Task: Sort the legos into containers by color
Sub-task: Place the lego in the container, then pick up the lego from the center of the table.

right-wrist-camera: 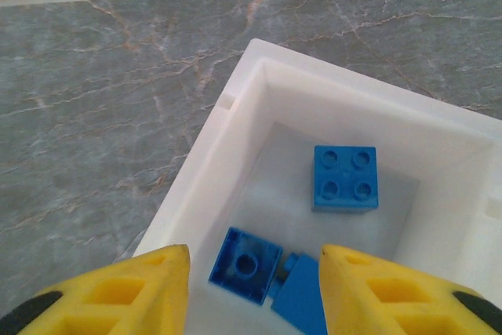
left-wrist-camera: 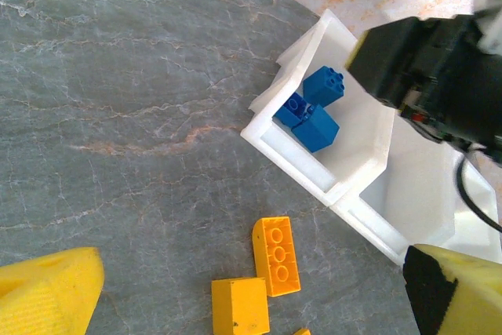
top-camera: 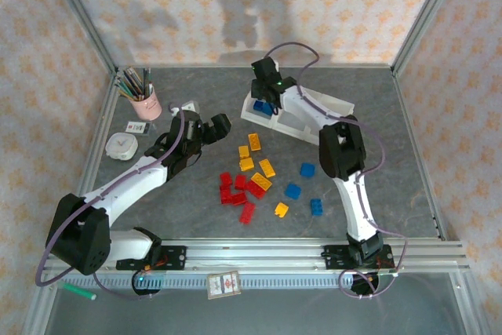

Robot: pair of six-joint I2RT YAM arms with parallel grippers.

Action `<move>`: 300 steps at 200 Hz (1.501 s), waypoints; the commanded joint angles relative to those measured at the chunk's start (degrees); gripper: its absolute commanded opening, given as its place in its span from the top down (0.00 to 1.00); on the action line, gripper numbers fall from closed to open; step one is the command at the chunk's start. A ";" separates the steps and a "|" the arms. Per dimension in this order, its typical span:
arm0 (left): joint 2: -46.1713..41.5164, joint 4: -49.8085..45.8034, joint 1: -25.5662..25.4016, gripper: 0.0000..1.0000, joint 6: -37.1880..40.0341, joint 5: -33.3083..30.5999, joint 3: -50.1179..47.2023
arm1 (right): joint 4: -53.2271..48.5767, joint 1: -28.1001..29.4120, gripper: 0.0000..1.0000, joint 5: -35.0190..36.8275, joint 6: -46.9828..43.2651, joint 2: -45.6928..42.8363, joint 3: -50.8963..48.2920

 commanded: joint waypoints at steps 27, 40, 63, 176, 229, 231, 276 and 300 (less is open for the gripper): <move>-2.21 0.51 0.35 0.01 -0.09 3.25 -0.33 | 3.28 0.06 0.51 -3.56 3.35 -16.95 -15.28; -2.82 1.56 0.35 0.01 -0.42 5.44 -1.30 | 4.36 0.06 0.49 -4.13 4.13 -20.83 -20.41; -3.87 2.02 -0.32 0.01 -1.28 6.52 -3.09 | 4.75 0.06 0.47 -4.16 5.51 -26.90 -29.16; -3.16 9.30 -15.02 0.01 -8.56 -1.57 -10.57 | 4.51 -2.04 0.36 -2.16 12.62 -46.21 -61.54; -0.31 12.08 -19.35 0.01 -10.62 -3.60 -9.80 | 5.18 -2.83 0.31 -1.68 14.14 -48.27 -69.41; -0.10 12.11 -19.47 0.01 -10.70 -3.54 -9.72 | 5.25 -2.90 0.31 -1.74 14.11 -48.23 -69.57; 3.46 12.45 -21.29 0.01 -10.90 -3.34 -7.49 | 6.38 -3.19 0.29 -2.49 13.90 -45.82 -71.24; 4.40 12.57 -21.55 0.01 -10.94 -3.25 -6.81 | 7.41 -3.19 0.30 -3.33 13.95 -44.54 -71.46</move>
